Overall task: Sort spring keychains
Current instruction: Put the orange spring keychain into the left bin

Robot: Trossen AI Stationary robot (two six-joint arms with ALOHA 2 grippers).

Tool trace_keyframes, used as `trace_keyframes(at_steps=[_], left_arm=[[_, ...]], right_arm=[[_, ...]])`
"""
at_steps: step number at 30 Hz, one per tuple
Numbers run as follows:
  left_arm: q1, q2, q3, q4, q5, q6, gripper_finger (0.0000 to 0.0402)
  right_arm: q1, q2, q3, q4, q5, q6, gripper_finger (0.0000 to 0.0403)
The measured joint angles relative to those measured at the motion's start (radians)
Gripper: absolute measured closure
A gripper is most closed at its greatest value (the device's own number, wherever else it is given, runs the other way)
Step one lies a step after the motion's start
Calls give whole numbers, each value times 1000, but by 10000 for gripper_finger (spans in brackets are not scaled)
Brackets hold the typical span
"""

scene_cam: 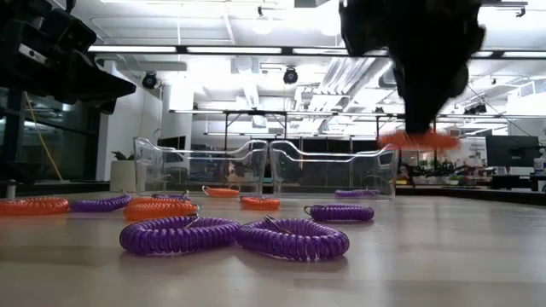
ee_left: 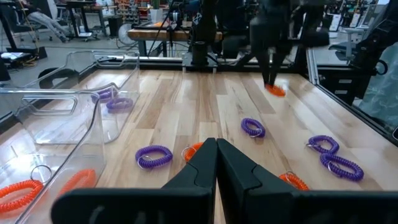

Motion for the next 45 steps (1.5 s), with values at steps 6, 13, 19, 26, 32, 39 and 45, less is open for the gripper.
trace_keyframes(at_steps=[6,13,19,26,32,39,45], left_arm=[[0,0,0,0,0,0,399],[0,0,0,0,0,0,399],[0,0,0,0,0,0,399],[0,0,0,0,0,0,399],[0,0,0,0,0,0,399],[0,0,0,0,0,0,399],[0,0,0,0,0,0,399]], right_arm=[[-57,-60,9,-14,27,-6,402],[-164,-63,135,-69,68,-138,402],[-266,-18,281,-129,124,-278,403],[-385,99,465,-147,146,-444,403],[-458,212,612,-145,210,-558,403],[-520,353,745,-58,323,-687,401],[-572,459,784,54,340,-742,399]])
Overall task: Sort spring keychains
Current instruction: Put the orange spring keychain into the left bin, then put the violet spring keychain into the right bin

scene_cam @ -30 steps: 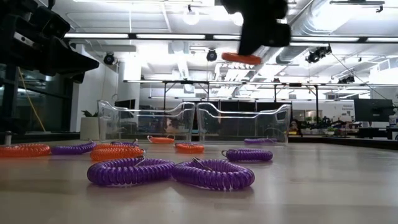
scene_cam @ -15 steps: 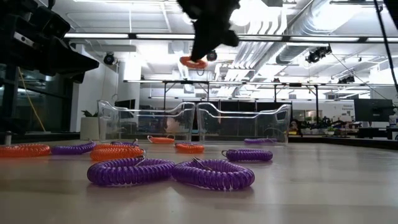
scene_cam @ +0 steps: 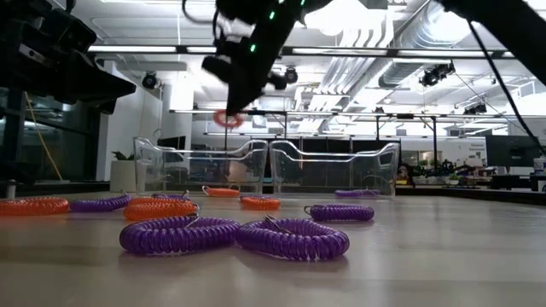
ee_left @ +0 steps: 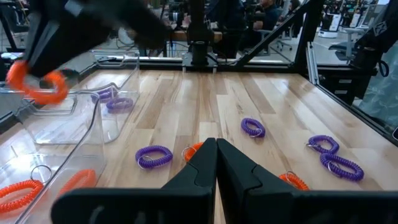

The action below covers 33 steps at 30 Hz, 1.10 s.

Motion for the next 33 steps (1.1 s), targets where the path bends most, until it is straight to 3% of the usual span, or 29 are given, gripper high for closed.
trace_keyframes(at_steps=[8,16,21,29,33], left_arm=[[0,0,0,0,0,0,399],[0,0,0,0,0,0,399],[0,0,0,0,0,0,399],[0,0,0,0,1,0,399],[0,0,0,0,1,0,399]], right_arm=[[-44,53,4,11,-25,1,372],[-46,53,5,17,-36,10,264],[-41,47,5,8,10,35,205],[36,-13,5,-94,15,81,192],[87,-41,5,-215,-56,96,192]])
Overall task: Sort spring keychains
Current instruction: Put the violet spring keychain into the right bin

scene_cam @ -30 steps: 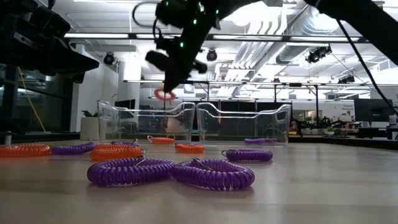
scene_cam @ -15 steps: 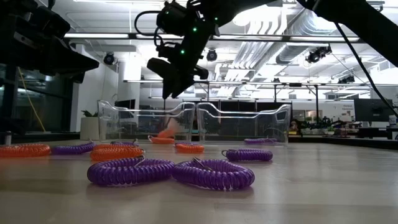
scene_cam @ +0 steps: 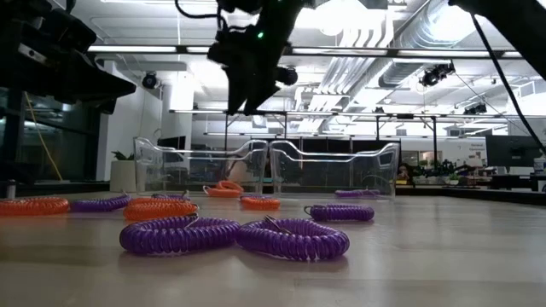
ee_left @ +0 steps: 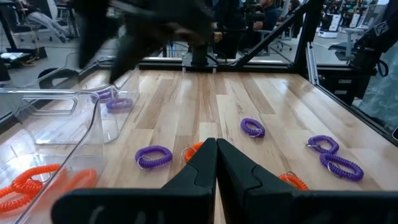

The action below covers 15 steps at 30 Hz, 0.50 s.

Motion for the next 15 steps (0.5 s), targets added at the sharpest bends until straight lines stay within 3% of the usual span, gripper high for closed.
trace_keyframes(at_steps=[6,12,15], left_arm=[[0,0,0,0,1,0,399],[0,0,0,0,2,0,399],[0,0,0,-1,2,0,399]], right_arm=[[64,-3,-6,-210,-262,-13,192],[121,-24,-118,-180,-479,-19,196],[154,-58,-228,-120,-537,-4,198]])
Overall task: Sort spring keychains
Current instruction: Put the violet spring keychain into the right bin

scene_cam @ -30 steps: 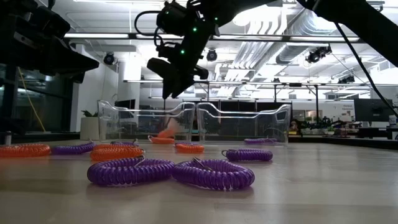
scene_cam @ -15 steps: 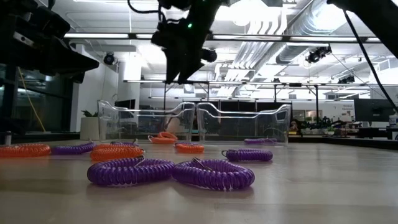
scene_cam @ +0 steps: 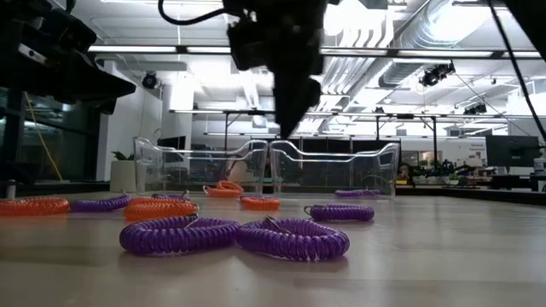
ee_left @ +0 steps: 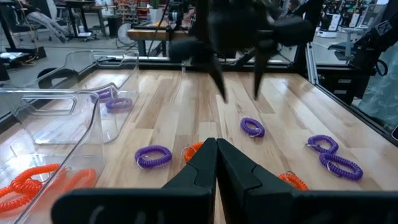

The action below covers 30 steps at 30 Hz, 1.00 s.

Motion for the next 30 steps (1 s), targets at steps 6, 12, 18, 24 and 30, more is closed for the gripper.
trace_keyframes(at_steps=[6,12,18,24,30], left_arm=[[0,0,0,0,-1,0,399],[0,0,0,0,-1,0,399],[0,0,0,0,-1,0,399],[0,0,0,0,-2,0,399],[0,0,0,0,-2,0,399]], right_arm=[[76,-126,-282,243,-32,63,198],[153,-221,-494,403,20,65,199],[206,-234,-612,482,108,-35,200],[216,-234,-638,534,192,-60,201],[216,-234,-638,538,188,-69,201]])
